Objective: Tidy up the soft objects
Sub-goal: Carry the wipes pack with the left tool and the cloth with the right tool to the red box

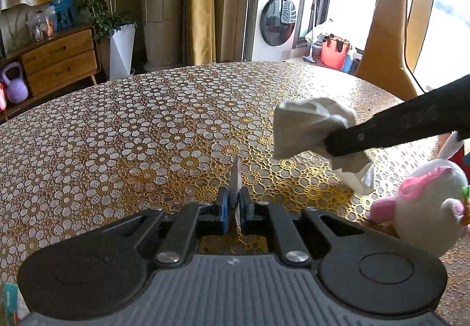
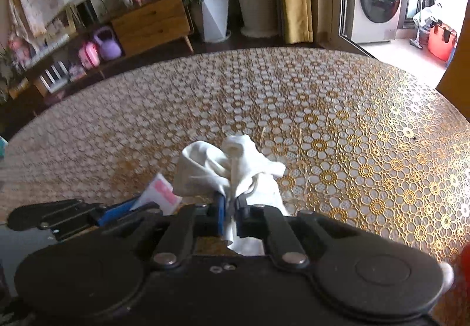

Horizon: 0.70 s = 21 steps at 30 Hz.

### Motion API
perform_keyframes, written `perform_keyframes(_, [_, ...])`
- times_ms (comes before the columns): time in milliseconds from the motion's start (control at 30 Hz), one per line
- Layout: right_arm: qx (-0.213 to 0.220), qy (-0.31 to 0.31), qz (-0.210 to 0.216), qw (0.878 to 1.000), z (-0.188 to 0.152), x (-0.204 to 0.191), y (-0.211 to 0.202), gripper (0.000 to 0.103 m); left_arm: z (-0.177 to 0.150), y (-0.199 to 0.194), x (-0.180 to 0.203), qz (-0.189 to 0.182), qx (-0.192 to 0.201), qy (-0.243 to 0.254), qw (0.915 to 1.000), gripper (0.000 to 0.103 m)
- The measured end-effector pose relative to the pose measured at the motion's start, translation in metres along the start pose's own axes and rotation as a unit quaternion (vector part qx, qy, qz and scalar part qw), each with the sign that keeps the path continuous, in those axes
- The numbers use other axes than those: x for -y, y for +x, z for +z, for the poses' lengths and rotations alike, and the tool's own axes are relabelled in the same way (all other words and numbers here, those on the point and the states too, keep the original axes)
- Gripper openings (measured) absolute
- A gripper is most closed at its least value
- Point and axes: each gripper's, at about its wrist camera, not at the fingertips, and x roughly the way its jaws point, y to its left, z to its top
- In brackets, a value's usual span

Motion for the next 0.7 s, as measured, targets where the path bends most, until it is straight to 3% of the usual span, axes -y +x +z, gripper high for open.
perform_keyframes(333, [0.038,-0.012,0.035,0.999,-0.008,-0.005,-0.062,0.006,-0.005,-0.018,0.003,-0.007,-0.003,0.007,0.9999,0.007])
perform_keyframes(700, [0.054,-0.017,0.047,0.997,-0.030,0.002,-0.097,0.007,-0.005,0.002,0.008,0.008,-0.019,0.017,0.9996,0.007])
